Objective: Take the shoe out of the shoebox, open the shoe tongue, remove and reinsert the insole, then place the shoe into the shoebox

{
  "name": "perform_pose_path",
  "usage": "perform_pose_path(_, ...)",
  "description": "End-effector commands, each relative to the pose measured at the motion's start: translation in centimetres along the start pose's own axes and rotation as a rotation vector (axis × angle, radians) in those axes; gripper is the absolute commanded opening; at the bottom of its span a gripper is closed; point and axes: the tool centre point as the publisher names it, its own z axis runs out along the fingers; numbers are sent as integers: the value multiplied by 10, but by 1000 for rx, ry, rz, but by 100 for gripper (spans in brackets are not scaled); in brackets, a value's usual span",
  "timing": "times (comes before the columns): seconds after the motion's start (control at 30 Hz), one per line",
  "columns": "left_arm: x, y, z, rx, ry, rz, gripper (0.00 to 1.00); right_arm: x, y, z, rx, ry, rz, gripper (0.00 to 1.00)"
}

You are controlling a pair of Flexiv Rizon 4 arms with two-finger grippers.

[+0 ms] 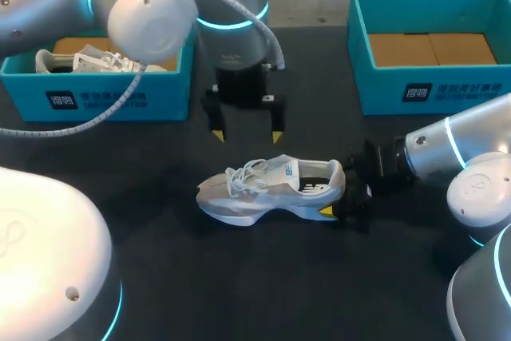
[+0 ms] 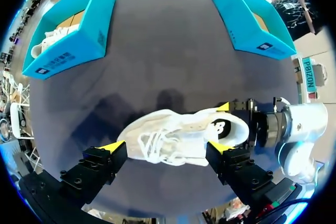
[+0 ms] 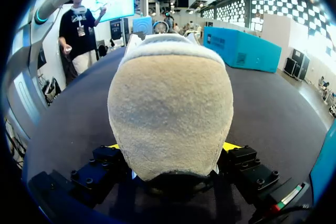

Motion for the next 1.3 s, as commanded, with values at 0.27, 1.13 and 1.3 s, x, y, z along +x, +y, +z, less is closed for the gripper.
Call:
perform_pose_path(0.27,36,5,22,-69,-70,4,100,1,0,6,5,-1,0,0)
perform_pose_path(1.13,74,18,54,-58,-284,45,100,1,0,6,5,-1,0,0)
perform_pose_path(1.3,73,19,64,-54,-324,22,100,1,0,6,5,-1,0,0)
